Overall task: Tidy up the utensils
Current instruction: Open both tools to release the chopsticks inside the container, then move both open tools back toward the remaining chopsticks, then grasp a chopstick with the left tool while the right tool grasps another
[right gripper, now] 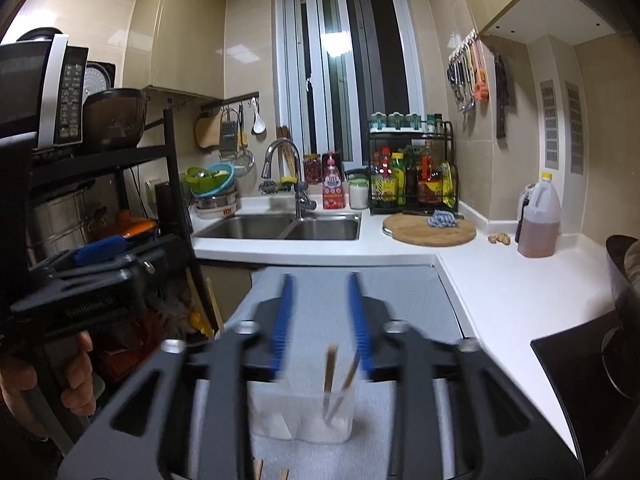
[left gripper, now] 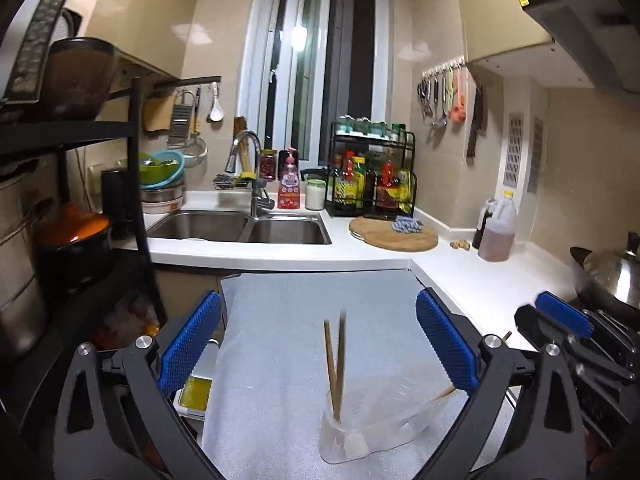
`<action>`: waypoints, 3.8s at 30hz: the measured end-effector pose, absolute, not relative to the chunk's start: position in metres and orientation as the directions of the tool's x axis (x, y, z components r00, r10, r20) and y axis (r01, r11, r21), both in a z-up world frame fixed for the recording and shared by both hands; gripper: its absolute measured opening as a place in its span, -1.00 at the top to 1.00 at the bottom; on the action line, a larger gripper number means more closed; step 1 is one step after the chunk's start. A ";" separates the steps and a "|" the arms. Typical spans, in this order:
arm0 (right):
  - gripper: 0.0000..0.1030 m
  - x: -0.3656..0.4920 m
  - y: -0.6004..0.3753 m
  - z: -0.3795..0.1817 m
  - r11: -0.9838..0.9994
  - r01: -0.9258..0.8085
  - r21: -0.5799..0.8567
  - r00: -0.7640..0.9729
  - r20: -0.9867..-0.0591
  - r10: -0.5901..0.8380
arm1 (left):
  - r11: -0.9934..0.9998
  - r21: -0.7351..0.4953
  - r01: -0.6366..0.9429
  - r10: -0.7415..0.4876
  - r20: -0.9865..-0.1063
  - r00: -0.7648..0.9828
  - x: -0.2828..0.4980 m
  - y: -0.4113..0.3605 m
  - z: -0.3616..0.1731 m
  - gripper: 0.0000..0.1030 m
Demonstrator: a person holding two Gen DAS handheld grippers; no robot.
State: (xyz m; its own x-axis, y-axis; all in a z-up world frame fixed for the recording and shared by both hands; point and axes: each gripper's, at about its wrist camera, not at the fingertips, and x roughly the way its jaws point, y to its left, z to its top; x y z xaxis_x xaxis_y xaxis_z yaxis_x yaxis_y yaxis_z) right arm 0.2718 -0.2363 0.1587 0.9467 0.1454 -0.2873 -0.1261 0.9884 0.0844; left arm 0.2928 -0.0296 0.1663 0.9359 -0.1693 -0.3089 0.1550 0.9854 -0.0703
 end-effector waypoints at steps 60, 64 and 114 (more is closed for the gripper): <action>-0.47 0.037 -0.214 -0.041 0.993 -0.017 0.121 0.760 -0.644 0.091 | 0.994 -0.022 0.108 -0.095 -0.660 0.745 0.067 0.010 -0.032 -0.83; -0.25 0.046 -0.208 -0.050 0.992 -0.050 0.113 0.744 -0.659 0.113 | 0.992 -0.033 0.124 -0.114 -0.680 0.725 0.075 0.008 -0.043 -0.78; 0.90 0.076 -0.189 -0.080 0.986 -0.139 0.097 0.811 -0.561 0.169 | 0.980 -0.051 0.193 -0.178 -0.663 0.727 0.097 -0.023 -0.064 0.87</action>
